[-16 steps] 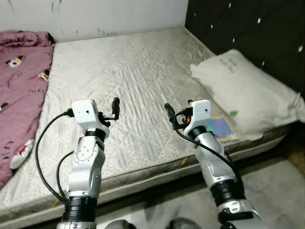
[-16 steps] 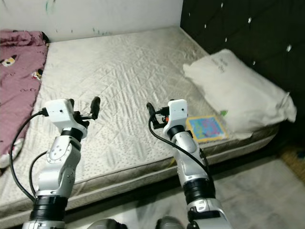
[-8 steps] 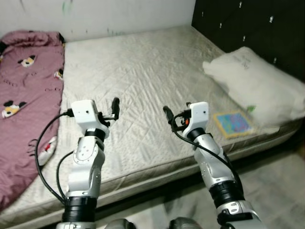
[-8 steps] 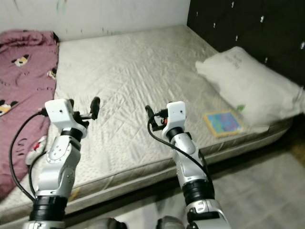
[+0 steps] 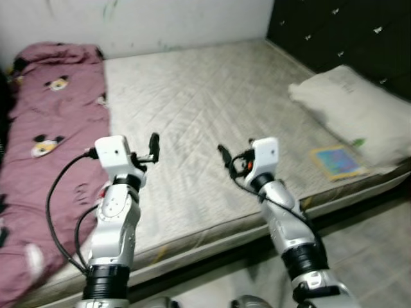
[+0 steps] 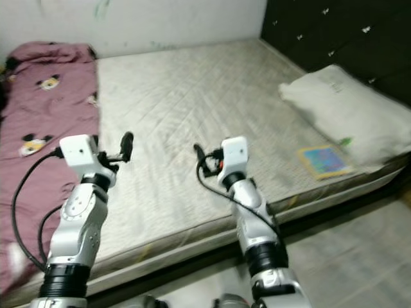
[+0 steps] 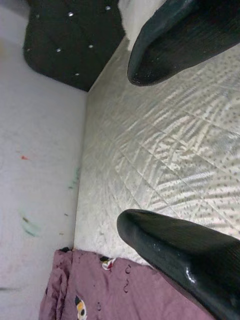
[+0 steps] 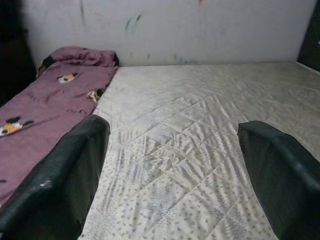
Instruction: Clean up the room
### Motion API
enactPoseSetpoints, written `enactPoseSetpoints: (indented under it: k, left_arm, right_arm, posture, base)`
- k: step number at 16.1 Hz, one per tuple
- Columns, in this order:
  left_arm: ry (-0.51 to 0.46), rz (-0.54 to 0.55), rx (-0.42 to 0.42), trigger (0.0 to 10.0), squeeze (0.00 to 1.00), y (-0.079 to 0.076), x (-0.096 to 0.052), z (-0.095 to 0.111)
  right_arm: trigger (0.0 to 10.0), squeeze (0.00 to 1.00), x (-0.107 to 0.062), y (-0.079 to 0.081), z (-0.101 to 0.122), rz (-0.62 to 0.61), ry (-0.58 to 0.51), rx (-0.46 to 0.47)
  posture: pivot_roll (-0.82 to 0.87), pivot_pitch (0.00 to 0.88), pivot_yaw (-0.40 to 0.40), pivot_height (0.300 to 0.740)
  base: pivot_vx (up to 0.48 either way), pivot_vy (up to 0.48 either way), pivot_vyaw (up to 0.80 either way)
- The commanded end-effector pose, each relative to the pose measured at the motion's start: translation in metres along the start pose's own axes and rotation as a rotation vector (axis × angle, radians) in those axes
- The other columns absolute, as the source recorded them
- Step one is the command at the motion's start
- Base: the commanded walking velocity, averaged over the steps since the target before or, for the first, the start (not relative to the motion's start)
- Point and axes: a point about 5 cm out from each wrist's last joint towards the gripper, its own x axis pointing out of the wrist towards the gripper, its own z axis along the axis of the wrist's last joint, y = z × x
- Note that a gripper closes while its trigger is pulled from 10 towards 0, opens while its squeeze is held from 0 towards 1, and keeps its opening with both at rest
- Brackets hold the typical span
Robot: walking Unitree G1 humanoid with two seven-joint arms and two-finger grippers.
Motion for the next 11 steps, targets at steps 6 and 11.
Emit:
enactPoseSetpoints:
  k: [6, 11]
  left_arm:
    - [-0.001, -0.021, 0.008, 10.0, 0.00, -0.0072, 0.0025, 0.0004]
    - [-0.002, -0.015, 0.013, 10.0, 0.00, -0.0069, 0.0030, -0.0003]
  right_arm:
    - [10.0, 0.00, -0.0041, -0.0047, -0.0013, -0.003, 0.001, -0.006]
    - [10.0, 0.00, -0.0031, -0.0026, 0.0013, 0.020, -0.013, -0.004]
  posture:
    - [-0.10, 0.000, 0.022, 0.740]
    - [-0.10, 0.000, 0.017, 0.740]
  base:
    - [0.000, 0.476, 0.00]
    - [0.000, 0.477, 0.00]
